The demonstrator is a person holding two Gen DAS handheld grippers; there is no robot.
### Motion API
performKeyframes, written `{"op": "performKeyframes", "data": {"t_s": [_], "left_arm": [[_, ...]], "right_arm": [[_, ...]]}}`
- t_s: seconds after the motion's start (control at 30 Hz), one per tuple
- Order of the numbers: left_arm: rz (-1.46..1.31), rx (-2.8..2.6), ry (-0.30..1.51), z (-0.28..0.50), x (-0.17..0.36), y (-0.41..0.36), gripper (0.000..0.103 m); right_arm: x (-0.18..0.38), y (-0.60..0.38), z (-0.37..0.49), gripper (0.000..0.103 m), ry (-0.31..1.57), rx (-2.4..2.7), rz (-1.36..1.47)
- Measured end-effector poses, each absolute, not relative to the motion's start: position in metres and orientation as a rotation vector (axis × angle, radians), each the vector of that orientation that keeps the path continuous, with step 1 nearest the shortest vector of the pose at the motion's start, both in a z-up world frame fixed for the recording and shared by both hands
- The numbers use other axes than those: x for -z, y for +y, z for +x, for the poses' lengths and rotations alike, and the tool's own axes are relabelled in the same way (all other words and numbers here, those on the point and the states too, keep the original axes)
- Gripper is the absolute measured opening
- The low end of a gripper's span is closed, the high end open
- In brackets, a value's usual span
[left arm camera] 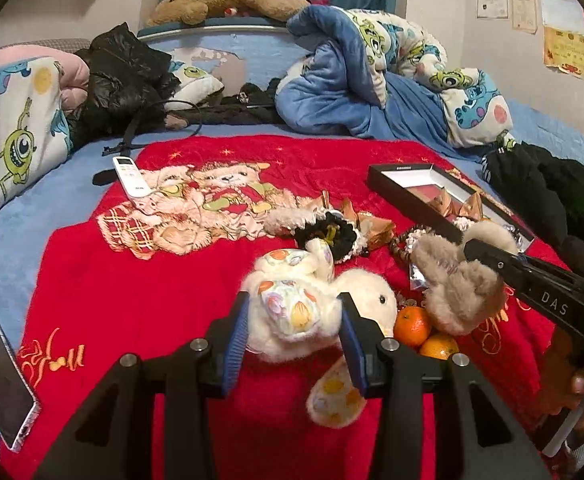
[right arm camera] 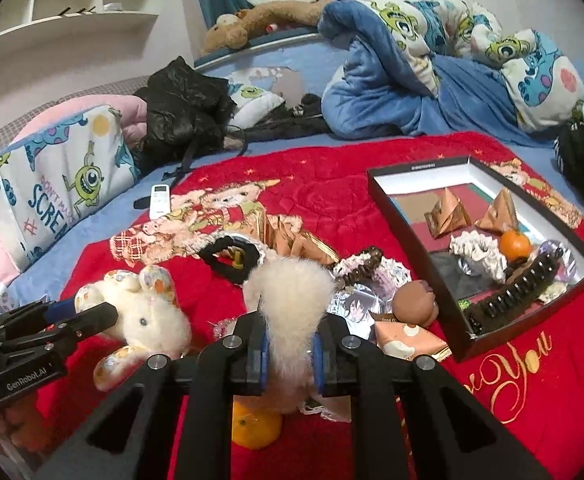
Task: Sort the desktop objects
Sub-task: 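Carry the bunny plush in the left tool while the right tool carries the fluffy plush toward the black box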
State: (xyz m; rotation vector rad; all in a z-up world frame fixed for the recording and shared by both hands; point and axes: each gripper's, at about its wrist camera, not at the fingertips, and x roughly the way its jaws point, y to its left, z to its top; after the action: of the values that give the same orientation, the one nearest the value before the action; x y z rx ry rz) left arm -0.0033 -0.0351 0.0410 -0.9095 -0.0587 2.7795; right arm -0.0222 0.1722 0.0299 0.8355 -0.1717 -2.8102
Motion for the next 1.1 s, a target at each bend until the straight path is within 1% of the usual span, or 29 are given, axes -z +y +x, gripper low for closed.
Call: {"op": "performKeyframes", "data": {"t_s": [0.37, 0.7, 1.1], "left_arm": [[-0.853, -2.788, -0.04, 0.015, -0.059, -0.024, 0.044], [-0.822, -2.735, 0.004, 0.02, -0.066, 0.018, 0.044], [-0.745, -2.629, -0.005, 0.032, -0.083, 0.071, 0.044]], "right_arm": [[-0.041, 0.188, -0.011, 0.015, -0.206, 2.828, 0.8], [-0.052, 0.219, 0.004, 0.015, -0.242, 2.874, 0.762], [-0.063, 0.287, 0.035, 0.015, -0.307, 2.984, 0.738]]}}
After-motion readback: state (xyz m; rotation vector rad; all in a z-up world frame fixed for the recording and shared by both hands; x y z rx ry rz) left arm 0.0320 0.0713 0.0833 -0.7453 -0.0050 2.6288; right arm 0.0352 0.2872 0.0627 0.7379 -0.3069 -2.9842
